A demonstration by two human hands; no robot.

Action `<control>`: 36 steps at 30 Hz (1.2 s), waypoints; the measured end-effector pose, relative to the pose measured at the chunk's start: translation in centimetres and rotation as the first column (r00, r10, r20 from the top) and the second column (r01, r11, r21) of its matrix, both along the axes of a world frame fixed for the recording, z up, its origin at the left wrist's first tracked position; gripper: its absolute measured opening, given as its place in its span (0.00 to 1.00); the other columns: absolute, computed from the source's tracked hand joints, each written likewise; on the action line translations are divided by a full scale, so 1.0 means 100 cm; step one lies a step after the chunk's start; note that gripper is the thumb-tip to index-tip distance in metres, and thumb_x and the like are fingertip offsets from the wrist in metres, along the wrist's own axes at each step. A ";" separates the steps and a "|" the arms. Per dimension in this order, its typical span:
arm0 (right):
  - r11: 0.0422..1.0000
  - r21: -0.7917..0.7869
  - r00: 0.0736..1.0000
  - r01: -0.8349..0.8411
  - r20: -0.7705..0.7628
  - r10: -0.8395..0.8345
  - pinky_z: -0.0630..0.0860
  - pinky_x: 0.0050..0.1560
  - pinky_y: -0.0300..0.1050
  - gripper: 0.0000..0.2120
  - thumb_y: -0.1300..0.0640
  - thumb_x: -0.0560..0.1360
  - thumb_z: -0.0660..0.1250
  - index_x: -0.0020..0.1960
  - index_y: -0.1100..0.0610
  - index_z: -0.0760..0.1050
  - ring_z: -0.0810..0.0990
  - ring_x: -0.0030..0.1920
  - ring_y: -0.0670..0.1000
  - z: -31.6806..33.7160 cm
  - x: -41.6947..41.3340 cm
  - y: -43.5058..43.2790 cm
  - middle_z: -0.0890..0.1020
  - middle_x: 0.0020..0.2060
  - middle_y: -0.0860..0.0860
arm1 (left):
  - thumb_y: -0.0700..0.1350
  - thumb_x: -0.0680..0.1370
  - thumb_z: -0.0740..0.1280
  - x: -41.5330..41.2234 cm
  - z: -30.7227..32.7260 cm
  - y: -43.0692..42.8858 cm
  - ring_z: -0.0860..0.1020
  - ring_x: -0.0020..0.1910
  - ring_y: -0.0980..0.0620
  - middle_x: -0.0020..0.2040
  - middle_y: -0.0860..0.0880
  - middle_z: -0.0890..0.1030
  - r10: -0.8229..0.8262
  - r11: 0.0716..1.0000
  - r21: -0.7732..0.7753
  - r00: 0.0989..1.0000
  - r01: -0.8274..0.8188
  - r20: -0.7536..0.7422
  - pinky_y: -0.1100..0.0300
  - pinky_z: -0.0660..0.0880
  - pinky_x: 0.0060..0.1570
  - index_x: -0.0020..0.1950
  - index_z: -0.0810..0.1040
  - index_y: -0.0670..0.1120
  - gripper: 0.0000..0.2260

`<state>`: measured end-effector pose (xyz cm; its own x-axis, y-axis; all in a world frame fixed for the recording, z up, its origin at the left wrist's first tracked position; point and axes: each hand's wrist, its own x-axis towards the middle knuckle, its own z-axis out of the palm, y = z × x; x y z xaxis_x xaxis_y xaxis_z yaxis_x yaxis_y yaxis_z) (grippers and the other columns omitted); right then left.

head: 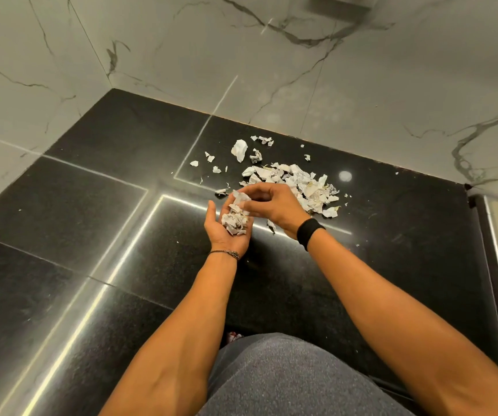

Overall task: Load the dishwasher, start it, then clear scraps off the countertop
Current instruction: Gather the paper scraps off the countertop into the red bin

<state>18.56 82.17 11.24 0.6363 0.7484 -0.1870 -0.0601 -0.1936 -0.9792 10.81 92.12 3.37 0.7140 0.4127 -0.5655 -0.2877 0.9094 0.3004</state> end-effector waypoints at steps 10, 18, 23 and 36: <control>0.987 -0.156 0.878 0.030 0.476 0.049 0.79 0.46 0.41 0.06 0.52 0.76 0.71 0.46 0.53 0.86 0.82 0.41 0.42 -0.004 -0.007 0.009 0.86 0.38 0.45 | 0.57 0.84 0.56 0.006 -0.004 -0.002 0.81 0.59 0.42 0.62 0.39 0.81 -0.036 0.999 0.017 0.998 0.035 0.056 0.47 0.71 0.69 0.65 0.79 0.43 0.23; 0.924 -0.267 0.841 0.274 0.532 -0.096 0.80 0.55 0.44 0.07 0.60 0.77 0.71 0.55 0.55 0.83 0.82 0.47 0.46 -0.020 0.046 -0.008 0.85 0.48 0.48 | 0.58 0.84 0.58 0.010 -0.002 0.002 0.77 0.66 0.37 0.68 0.35 0.78 0.004 0.995 -0.099 0.993 0.008 0.120 0.45 0.73 0.68 0.66 0.77 0.38 0.25; 0.832 -0.508 0.779 0.225 0.606 0.159 0.78 0.56 0.50 0.15 0.61 0.75 0.71 0.61 0.52 0.80 0.82 0.52 0.52 -0.046 0.057 -0.018 0.83 0.56 0.50 | 0.58 0.83 0.60 0.011 -0.005 0.005 0.75 0.69 0.38 0.67 0.35 0.78 0.004 0.993 -0.118 0.996 0.006 0.092 0.45 0.69 0.73 0.66 0.77 0.38 0.25; 0.881 -0.371 0.845 0.295 0.532 -0.059 0.78 0.48 0.46 0.11 0.56 0.74 0.73 0.56 0.51 0.80 0.82 0.45 0.50 -0.049 0.051 -0.011 0.83 0.42 0.49 | 0.59 0.82 0.60 0.011 -0.002 0.011 0.76 0.68 0.39 0.64 0.37 0.81 -0.009 0.999 -0.042 0.999 0.011 0.040 0.47 0.73 0.68 0.68 0.76 0.39 0.26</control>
<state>23.65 81.06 6.36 0.8417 0.5337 -0.0813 0.3296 -0.6273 -0.7056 11.94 93.21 3.16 0.7406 0.3818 -0.5529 -0.2895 0.9239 0.2502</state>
